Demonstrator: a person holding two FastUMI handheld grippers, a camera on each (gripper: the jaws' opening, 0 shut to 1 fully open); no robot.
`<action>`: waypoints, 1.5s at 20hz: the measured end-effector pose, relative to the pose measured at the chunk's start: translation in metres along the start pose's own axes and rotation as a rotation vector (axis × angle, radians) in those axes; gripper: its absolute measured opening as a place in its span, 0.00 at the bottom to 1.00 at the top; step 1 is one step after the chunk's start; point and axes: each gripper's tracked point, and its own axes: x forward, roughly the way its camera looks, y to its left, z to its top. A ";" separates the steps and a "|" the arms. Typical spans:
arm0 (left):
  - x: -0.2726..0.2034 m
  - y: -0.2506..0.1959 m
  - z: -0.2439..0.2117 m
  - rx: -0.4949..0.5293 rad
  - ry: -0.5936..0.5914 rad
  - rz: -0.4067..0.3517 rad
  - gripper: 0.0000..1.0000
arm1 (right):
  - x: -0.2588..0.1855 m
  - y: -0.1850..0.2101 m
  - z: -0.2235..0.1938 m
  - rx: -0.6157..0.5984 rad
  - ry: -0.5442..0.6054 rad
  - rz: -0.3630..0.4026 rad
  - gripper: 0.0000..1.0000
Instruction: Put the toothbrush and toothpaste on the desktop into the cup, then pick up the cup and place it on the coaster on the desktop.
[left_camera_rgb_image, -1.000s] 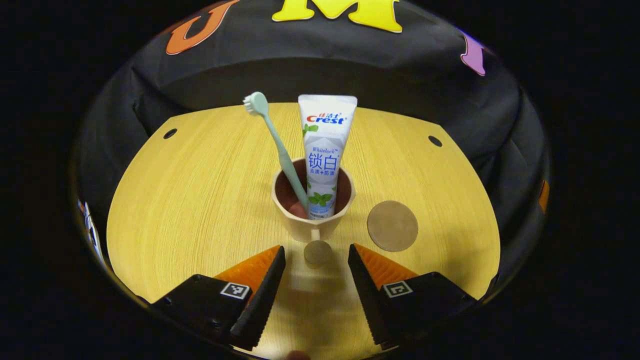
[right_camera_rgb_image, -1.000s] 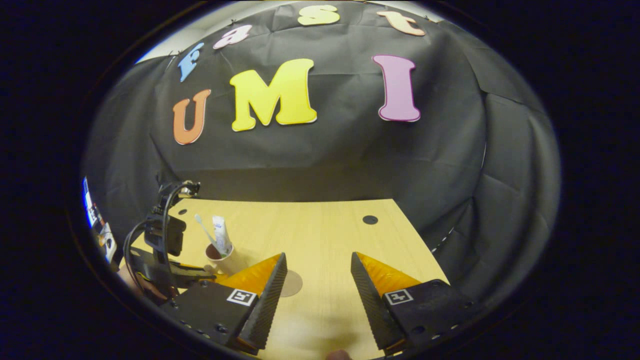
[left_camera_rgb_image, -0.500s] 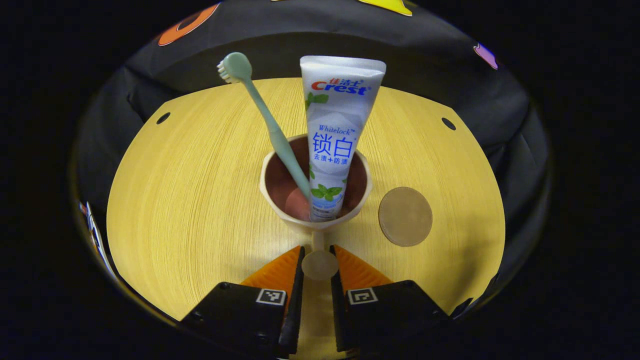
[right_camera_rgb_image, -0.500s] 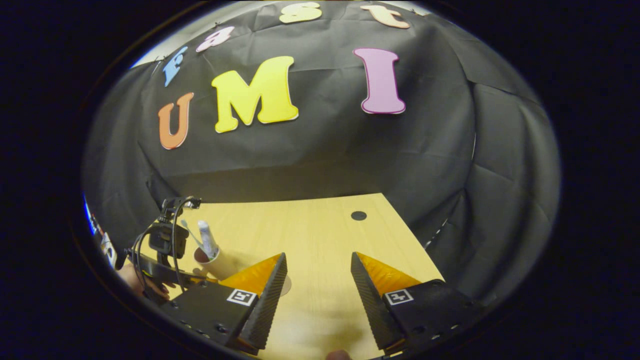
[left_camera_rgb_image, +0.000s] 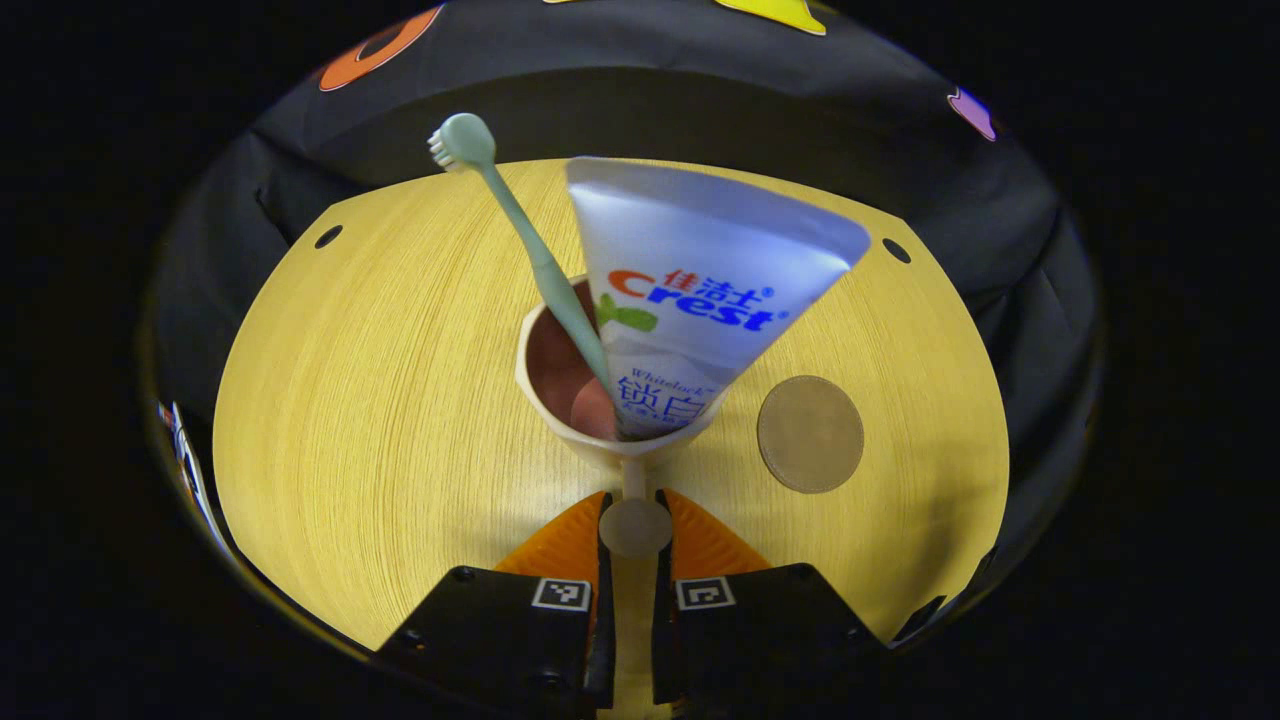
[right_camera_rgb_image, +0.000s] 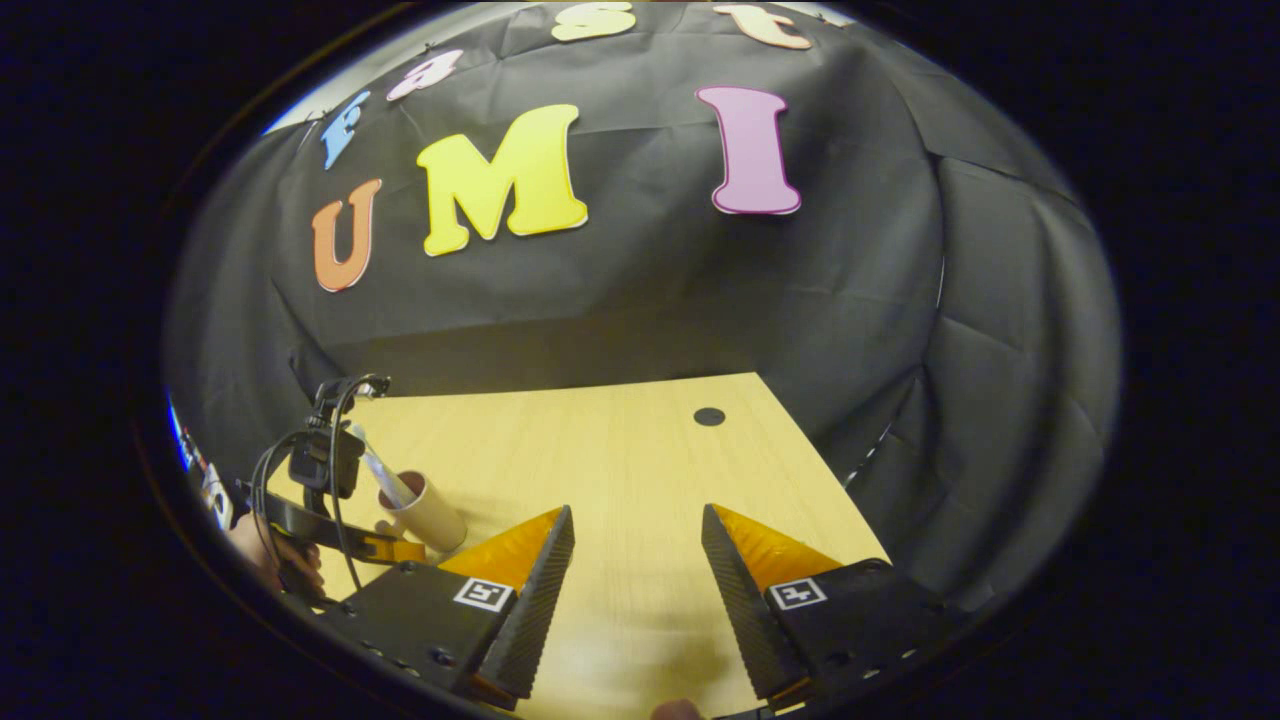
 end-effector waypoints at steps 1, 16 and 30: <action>-0.004 -0.002 0.006 -0.009 -0.006 -0.004 0.17 | 0.000 0.000 -0.001 0.002 0.002 0.001 0.77; -0.091 -0.033 0.149 0.015 -0.026 -0.002 0.19 | -0.004 0.004 -0.018 -0.004 0.030 0.024 0.77; -0.202 -0.072 0.374 0.075 0.183 -0.045 0.53 | 0.012 -0.008 -0.004 0.050 0.058 -0.003 0.78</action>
